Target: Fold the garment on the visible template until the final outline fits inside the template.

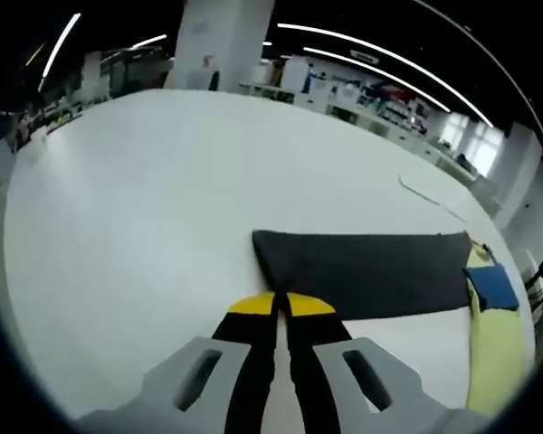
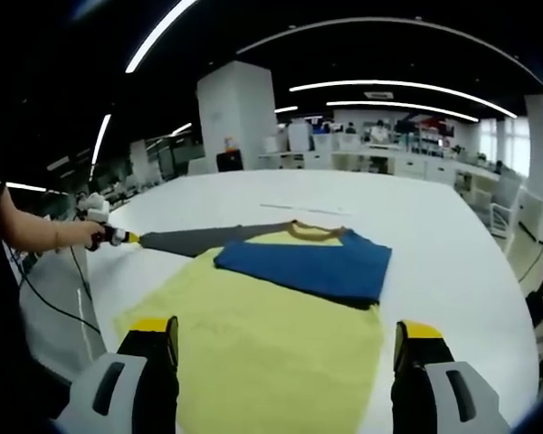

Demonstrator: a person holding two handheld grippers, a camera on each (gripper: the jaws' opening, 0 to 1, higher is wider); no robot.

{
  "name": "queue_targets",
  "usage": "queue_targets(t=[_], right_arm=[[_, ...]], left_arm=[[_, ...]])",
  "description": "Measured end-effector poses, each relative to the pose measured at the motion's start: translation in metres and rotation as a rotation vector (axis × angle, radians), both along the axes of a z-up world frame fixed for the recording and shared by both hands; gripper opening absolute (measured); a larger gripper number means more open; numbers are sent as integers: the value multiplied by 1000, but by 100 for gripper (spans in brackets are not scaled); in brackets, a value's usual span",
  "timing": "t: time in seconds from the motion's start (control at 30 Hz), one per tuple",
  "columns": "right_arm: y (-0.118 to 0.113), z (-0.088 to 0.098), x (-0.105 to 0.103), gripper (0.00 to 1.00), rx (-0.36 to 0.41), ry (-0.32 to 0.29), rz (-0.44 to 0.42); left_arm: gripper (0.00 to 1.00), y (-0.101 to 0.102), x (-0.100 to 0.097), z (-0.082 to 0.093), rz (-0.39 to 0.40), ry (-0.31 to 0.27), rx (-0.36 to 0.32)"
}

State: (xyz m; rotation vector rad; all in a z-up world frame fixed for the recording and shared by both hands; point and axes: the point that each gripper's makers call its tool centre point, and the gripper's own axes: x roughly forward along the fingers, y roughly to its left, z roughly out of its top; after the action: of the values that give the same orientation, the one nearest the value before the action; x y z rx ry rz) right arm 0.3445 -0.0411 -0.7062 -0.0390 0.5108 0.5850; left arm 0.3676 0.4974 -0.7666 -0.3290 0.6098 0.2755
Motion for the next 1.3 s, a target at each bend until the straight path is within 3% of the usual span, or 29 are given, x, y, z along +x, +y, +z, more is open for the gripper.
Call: queue_targets(t=[0.23,0.9,1.2,1.3], right_arm=[[3,1,-3,99,13,-3,11],[20,4,-11,99,14,-14,76],[22,4,-13,99,19,-11,87],[23,4,-14,99,21,-10,90]], left_arm=[[0,-4,5,12,7,-46,-34],[0,-37,33,47,-106,-151,-51],[0,-61,48,72,-157,-223,-89],[0,-70,54,81,-192,-240,-69]])
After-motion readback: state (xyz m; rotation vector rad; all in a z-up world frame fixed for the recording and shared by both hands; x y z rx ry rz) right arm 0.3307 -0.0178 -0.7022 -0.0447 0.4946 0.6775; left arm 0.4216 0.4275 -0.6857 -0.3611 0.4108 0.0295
